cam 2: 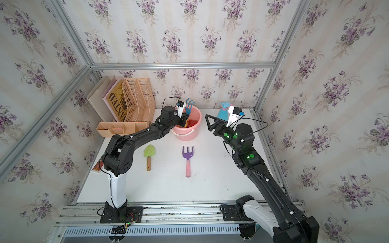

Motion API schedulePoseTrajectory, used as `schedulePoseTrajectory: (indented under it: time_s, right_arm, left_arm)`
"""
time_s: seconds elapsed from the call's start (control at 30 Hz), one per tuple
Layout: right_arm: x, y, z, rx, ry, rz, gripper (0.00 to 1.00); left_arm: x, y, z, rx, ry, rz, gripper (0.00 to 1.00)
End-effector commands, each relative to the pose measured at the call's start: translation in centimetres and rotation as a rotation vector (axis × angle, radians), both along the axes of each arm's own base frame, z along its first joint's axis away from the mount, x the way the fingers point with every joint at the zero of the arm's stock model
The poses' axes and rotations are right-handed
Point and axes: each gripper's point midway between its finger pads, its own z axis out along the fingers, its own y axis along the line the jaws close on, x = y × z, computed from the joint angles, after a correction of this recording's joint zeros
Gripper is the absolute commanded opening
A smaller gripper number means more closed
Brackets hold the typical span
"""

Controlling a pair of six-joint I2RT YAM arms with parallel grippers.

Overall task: Organize the gardening tools
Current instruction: Place the gardening tool in the container.

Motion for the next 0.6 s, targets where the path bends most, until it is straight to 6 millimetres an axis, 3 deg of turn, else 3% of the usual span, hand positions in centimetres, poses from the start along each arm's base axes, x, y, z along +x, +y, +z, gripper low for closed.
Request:
schedulePoseTrajectory:
  time_s: [0.0, 0.3, 0.57]
  right_arm:
    - [-0.08, -0.14, 1.05, 0.018, -0.031, -0.003, 0.81]
    - [-0.18, -0.1, 1.3, 0.024, -0.035, 0.002, 0.81]
    - [-0.39, -0.21, 1.5, 0.025, -0.041, 0.0, 0.81]
  left_arm:
    - [0.25, 0.14, 0.27, 0.006, -0.022, 0.006, 0.12]
    - [0.25, -0.1, 0.14, 0.012, -0.012, -0.001, 0.37]
    - [0.28, 0.05, 0.52, 0.011, -0.018, 0.007, 0.48]
